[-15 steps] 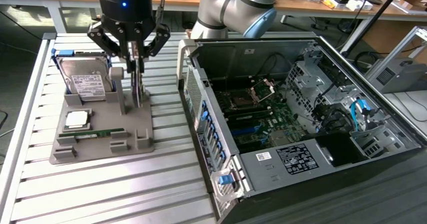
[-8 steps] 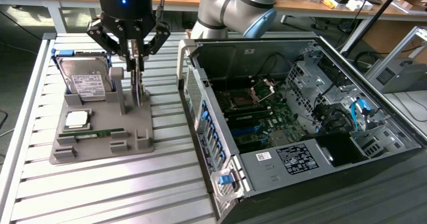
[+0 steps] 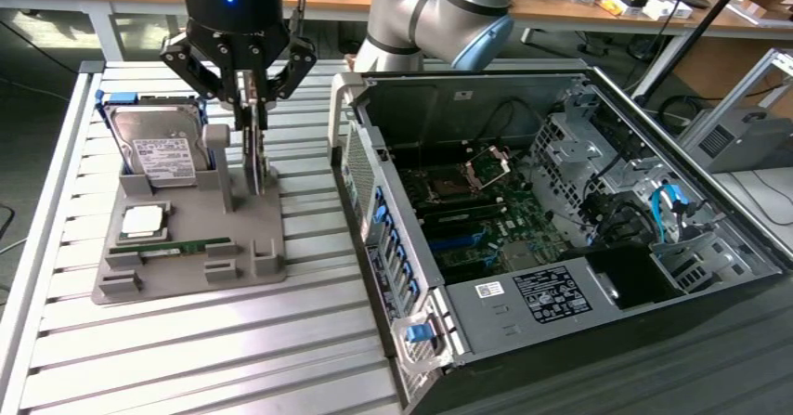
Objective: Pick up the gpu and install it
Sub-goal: 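Pick up the gpu and move the gpu toward the slot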
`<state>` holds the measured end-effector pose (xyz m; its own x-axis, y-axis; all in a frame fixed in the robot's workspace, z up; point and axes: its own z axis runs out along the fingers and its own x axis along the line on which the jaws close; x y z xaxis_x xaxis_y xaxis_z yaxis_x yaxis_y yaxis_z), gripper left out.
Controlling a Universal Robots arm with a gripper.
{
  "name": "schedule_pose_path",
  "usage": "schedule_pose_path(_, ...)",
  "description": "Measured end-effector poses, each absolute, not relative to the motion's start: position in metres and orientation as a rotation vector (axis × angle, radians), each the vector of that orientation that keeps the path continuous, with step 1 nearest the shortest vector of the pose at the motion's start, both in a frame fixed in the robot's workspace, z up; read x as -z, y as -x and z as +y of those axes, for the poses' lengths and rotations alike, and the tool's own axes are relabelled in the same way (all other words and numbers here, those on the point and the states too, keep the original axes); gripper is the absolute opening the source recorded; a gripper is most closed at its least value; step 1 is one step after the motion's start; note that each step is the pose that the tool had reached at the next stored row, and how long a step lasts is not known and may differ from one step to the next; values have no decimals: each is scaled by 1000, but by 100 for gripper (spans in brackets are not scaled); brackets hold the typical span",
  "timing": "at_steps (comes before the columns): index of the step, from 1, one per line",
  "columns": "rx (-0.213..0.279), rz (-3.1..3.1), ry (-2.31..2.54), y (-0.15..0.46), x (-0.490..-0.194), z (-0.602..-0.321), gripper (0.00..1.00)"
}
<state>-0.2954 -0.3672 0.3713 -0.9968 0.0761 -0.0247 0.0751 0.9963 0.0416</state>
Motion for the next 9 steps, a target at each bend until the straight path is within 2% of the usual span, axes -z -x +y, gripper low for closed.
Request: schedule_pose_path(9, -63, 3112, -118, 295, -376, -367, 27)
